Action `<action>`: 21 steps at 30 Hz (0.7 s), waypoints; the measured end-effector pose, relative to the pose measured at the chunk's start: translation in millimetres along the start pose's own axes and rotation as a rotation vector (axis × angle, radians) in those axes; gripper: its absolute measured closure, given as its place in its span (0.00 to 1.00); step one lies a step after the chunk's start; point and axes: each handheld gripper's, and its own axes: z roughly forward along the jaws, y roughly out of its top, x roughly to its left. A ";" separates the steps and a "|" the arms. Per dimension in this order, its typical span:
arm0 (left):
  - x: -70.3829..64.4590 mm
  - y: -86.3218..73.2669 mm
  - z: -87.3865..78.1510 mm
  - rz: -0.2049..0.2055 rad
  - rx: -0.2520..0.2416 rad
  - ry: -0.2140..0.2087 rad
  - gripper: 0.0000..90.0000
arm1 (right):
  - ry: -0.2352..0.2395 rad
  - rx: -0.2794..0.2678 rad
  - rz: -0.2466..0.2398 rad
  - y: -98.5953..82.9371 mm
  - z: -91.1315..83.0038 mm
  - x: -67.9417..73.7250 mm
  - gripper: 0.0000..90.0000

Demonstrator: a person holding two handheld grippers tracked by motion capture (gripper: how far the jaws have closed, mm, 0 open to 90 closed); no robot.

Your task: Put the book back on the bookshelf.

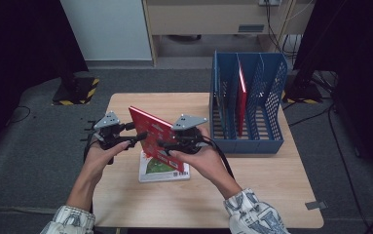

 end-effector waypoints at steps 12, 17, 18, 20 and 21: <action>-1.4 0.2 0.5 0.004 0.000 0.007 0.36 | 0.014 -0.043 0.013 9.4 0.5 -6.0 0.47; -1.7 0.2 0.6 0.004 -0.001 0.010 0.36 | 0.017 -0.037 0.011 12.9 2.0 -8.4 0.58; -1.7 0.2 0.6 0.004 -0.001 0.010 0.36 | 0.020 -0.036 0.012 13.0 2.4 -8.8 0.59; -1.7 0.3 0.7 0.003 0.000 0.010 0.36 | 0.017 -0.035 0.015 13.0 2.8 -9.7 0.63; -1.8 0.3 0.6 0.003 0.000 0.010 0.36 | 0.023 -0.033 0.016 12.9 2.8 -10.1 0.64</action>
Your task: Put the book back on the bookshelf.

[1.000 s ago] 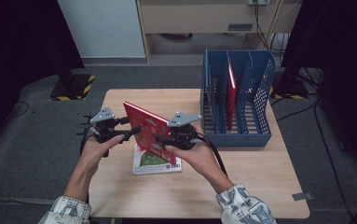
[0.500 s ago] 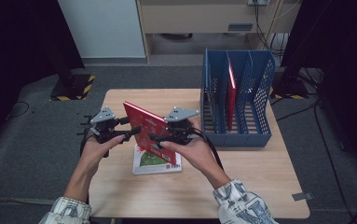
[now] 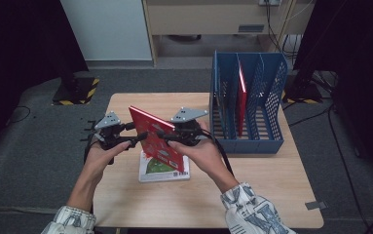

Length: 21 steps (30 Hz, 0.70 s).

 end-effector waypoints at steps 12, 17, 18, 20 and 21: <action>-0.5 0.0 -0.1 0.000 0.000 0.003 0.36 | 0.011 -0.007 -0.007 4.8 0.6 0.8 0.78; -0.2 -0.3 -0.5 0.000 0.000 0.001 0.36 | 0.012 -0.011 -0.003 5.3 2.6 0.1 0.81; -0.2 -0.4 -0.6 0.000 -0.001 0.000 0.36 | 0.012 -0.011 -0.003 5.2 3.2 0.2 0.82; -0.3 -0.6 -0.6 0.000 -0.002 0.001 0.36 | 0.007 -0.016 0.001 5.0 4.5 0.2 0.83; -0.3 -0.6 -0.6 -0.001 -0.002 0.001 0.36 | 0.009 -0.018 0.003 4.9 5.2 0.1 0.84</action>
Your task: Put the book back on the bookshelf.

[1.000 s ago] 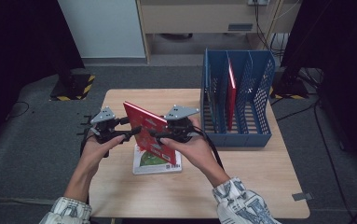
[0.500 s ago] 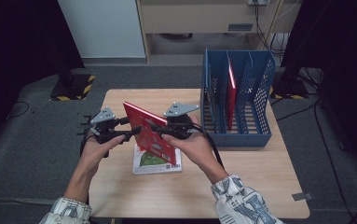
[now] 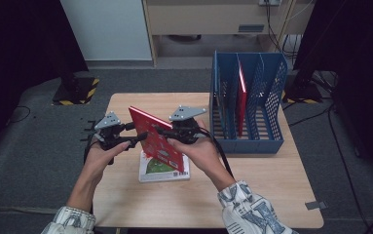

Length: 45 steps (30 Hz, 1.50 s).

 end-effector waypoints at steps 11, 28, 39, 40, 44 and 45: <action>0.8 -2.8 1.3 -0.018 -0.009 -0.007 0.33 | -0.003 -0.006 0.011 0.4 3.3 -0.6 0.87; 19.0 -52.3 -8.9 -0.080 0.058 0.109 0.15 | -0.035 -0.021 0.006 3.1 2.4 -1.8 0.88; 36.9 -88.1 -0.5 -0.122 0.178 0.205 0.07 | -0.067 -0.036 0.030 4.2 -5.3 -11.4 0.88; 37.8 -89.9 -0.2 -0.123 0.184 0.214 0.07 | -0.070 -0.039 0.031 4.4 -5.9 -12.1 0.88; 39.7 -96.8 0.5 -0.130 0.209 0.235 0.07 | -0.082 -0.039 0.034 5.3 -10.1 -14.9 0.88; 39.7 -98.2 0.9 -0.127 0.218 0.237 0.07 | -0.085 -0.043 0.033 5.3 -11.1 -15.5 0.88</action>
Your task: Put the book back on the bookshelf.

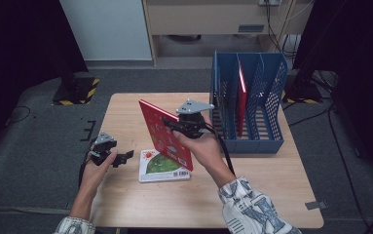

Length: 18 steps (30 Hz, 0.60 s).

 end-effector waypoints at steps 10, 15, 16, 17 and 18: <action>-2.6 -10.4 4.3 0.008 0.059 0.067 0.07 | -0.021 -0.015 0.014 2.3 -17.3 -6.3 0.88; 5.2 -13.6 -0.3 -0.050 0.037 0.073 0.07 | -0.031 -0.027 0.024 2.1 -27.9 -10.3 0.88; 6.6 -14.4 -0.8 -0.047 0.044 0.081 0.07 | -0.033 -0.030 0.024 1.8 -29.8 -11.0 0.88; 7.6 -15.3 -0.7 -0.045 0.051 0.091 0.07 | -0.036 -0.030 0.026 1.6 -31.6 -11.5 0.88; 8.4 -16.1 -0.8 -0.038 0.060 0.101 0.07 | -0.036 -0.029 0.025 1.1 -33.3 -12.2 0.88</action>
